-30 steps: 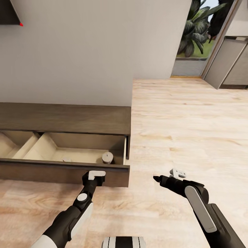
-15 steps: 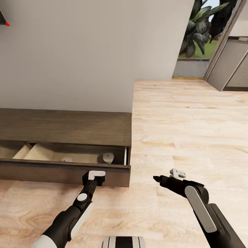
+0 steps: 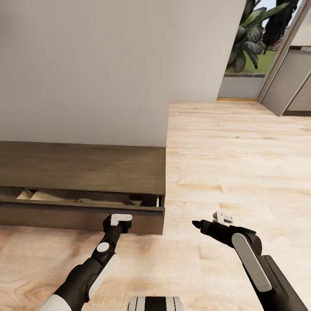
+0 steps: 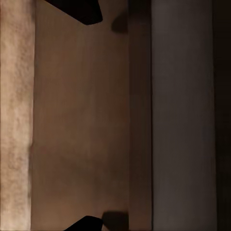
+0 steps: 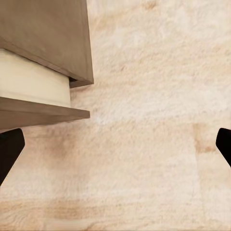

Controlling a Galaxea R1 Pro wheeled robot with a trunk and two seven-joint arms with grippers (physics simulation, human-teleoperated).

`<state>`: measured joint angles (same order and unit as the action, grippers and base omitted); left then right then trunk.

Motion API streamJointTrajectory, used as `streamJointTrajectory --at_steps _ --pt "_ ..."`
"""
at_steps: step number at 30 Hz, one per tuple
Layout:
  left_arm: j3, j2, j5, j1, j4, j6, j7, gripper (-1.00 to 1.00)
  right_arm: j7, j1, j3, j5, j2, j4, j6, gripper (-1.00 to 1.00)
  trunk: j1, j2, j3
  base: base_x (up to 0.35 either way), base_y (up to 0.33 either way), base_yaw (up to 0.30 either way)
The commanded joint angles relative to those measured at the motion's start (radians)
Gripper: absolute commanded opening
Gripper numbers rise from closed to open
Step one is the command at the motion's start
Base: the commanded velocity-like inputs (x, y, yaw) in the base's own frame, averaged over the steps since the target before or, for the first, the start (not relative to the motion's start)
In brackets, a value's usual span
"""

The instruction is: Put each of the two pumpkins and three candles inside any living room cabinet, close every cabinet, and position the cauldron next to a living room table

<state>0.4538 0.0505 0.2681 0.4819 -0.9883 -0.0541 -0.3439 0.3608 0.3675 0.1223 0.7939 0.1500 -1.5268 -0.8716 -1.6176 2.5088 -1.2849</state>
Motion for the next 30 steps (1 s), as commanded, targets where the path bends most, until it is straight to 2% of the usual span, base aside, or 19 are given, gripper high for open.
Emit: streamJointTrajectory --at_steps 1,30 --pt "0.005 0.001 0.003 0.001 -0.003 -0.004 -0.009 1.0 0.01 0.001 0.002 0.01 0.001 -0.001 -0.001 1.0 0.0 0.0 -0.001 0.163 0.0 0.0" --pt "0.005 0.002 -0.001 0.001 -0.002 -0.004 -0.009 1.0 0.01 0.001 0.002 0.01 0.001 -0.001 -0.001 1.0 0.0 0.0 -0.001 0.091 0.0 0.0"
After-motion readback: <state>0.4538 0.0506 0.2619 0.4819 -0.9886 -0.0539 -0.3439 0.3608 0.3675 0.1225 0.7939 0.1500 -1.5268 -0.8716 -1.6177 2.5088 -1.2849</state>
